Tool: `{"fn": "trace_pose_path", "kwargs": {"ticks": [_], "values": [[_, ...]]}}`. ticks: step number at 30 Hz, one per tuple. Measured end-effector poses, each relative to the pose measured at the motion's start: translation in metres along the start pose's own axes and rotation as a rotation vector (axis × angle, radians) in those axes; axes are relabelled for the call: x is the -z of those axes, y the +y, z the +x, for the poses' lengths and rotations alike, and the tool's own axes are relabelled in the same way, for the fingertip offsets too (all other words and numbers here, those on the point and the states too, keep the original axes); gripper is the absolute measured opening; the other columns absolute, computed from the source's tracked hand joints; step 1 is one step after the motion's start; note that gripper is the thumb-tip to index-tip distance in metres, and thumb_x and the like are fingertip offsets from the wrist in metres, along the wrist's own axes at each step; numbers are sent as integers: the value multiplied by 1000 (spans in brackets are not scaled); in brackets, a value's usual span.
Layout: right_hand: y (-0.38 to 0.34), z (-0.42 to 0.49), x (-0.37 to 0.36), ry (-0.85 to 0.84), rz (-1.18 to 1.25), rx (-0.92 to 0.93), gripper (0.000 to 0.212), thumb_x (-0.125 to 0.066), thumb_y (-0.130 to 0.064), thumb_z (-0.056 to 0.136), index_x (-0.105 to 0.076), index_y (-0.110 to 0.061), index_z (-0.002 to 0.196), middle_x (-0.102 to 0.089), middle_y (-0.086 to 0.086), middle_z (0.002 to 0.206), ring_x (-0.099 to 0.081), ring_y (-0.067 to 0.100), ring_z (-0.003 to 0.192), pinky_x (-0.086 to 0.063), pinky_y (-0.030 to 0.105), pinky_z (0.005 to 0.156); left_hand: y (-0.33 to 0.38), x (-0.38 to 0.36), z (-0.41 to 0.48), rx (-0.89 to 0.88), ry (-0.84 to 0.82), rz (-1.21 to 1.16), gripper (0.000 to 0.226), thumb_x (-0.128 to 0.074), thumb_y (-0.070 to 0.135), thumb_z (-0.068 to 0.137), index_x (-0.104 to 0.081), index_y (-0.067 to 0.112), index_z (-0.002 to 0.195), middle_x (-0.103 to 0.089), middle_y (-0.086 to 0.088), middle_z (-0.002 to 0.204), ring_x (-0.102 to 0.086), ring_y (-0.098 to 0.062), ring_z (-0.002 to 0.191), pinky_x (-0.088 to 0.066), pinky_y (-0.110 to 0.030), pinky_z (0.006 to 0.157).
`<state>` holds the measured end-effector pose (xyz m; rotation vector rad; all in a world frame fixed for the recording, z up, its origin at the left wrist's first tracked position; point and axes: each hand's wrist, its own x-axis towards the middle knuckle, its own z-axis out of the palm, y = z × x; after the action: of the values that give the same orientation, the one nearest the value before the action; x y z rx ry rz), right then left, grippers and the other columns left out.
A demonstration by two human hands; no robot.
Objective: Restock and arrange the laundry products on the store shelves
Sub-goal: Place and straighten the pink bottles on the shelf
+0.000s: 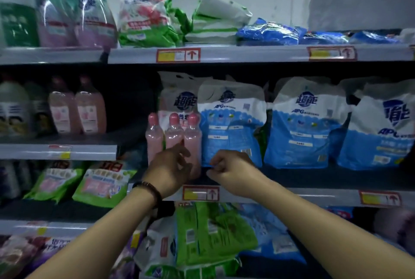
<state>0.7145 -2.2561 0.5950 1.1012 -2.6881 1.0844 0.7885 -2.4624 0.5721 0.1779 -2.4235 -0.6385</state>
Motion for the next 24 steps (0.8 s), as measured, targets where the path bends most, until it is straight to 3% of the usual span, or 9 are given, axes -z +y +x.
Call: {"fn": "trace_pose_path", "kwargs": {"ticks": [4,8,13,16,20,22,24], "values": [[-24,51,-12,70,26,-2,39,-76,-39,89,-56,-27,120,-62,-6,109,-64,19,102,-59,39,89,-2,10,19,53,119,54,43,-72,34,86,-53,31,124,-59,1,111,-65,-24,94,-52,-35,77],[-33,82,-24,194,55,46,58,-75,-48,81,-48,-27,128,-60,0,119,-63,23,107,-59,46,90,-6,20,38,151,97,78,65,-61,51,90,-31,35,145,-69,-4,122,-70,-35,103,-56,-44,82],[-37,102,-34,174,82,-25,79,-74,-68,65,-48,-28,128,-60,2,123,-66,25,106,-60,45,88,-9,16,50,211,-10,151,76,-55,41,99,-20,23,164,-66,-9,139,-65,-33,123,-52,-39,94],[-41,102,-37,257,45,-20,79,-78,-62,73,-41,-26,133,-47,5,129,-60,28,112,-57,46,92,-15,20,47,180,16,120,75,-56,31,95,-24,29,163,-69,-10,131,-69,-33,112,-56,-38,89],[-58,103,-31,479,-274,201,74,-70,-54,84,-40,-19,142,-40,9,137,-42,32,129,-48,47,101,-34,36,49,106,257,128,55,-65,30,90,-44,26,141,-67,-8,118,-68,-37,100,-57,-43,79],[-70,111,-30,452,-391,268,70,-66,-56,85,-46,-19,140,-42,9,137,-37,33,131,-41,49,106,-42,46,56,71,379,181,49,-70,31,87,-48,22,130,-58,-10,118,-65,-40,96,-55,-44,75],[-81,119,-33,402,-472,302,65,-62,-58,85,-50,-21,138,-47,8,136,-37,33,131,-37,51,107,-50,52,66,94,430,308,58,-74,36,84,-50,22,135,-56,-14,120,-61,-43,98,-51,-46,79]]}}
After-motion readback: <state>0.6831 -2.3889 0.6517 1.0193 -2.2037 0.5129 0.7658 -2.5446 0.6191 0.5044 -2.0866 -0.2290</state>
